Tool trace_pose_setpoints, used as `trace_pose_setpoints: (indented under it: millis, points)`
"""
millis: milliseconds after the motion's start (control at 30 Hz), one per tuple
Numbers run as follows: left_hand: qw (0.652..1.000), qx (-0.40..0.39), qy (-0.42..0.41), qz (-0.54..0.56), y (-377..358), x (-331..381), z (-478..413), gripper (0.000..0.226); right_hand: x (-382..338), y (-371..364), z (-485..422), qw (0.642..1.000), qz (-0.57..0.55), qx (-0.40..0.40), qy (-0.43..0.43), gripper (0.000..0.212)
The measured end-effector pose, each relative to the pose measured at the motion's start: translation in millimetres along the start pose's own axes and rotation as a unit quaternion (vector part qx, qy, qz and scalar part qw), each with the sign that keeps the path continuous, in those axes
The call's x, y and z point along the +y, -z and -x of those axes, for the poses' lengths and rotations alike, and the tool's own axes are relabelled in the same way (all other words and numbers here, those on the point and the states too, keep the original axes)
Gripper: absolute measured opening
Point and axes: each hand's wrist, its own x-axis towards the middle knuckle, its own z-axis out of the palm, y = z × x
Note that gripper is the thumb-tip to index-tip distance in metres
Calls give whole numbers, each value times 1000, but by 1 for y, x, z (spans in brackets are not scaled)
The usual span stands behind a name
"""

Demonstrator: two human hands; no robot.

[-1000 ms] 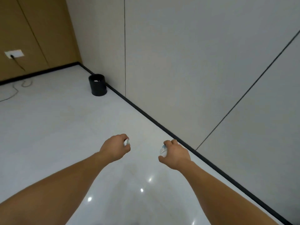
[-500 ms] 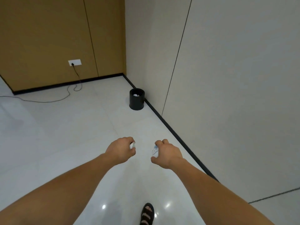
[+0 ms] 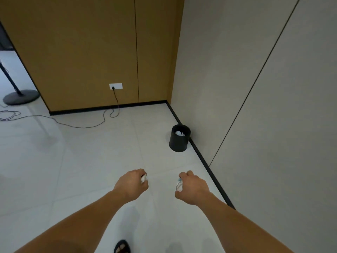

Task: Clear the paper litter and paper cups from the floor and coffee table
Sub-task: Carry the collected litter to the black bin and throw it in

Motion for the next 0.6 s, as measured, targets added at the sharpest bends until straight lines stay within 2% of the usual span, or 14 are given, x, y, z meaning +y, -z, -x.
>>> trace_pose_setpoints:
  millis: [167, 333, 600]
  points:
    - [1000, -4, -8, -3, 39, -34, -119, 16, -26, 33, -111, 1000, -8, 6, -7, 60]
    - [998, -8, -53, -9, 90, -28, -233, 15, -31, 84, -202, 999, -33, 26, -34, 62]
    - [994, -45, -96, -24, 111, 5, -404, 18, 19, 122, -334, 995, -57, -1, -86, 61]
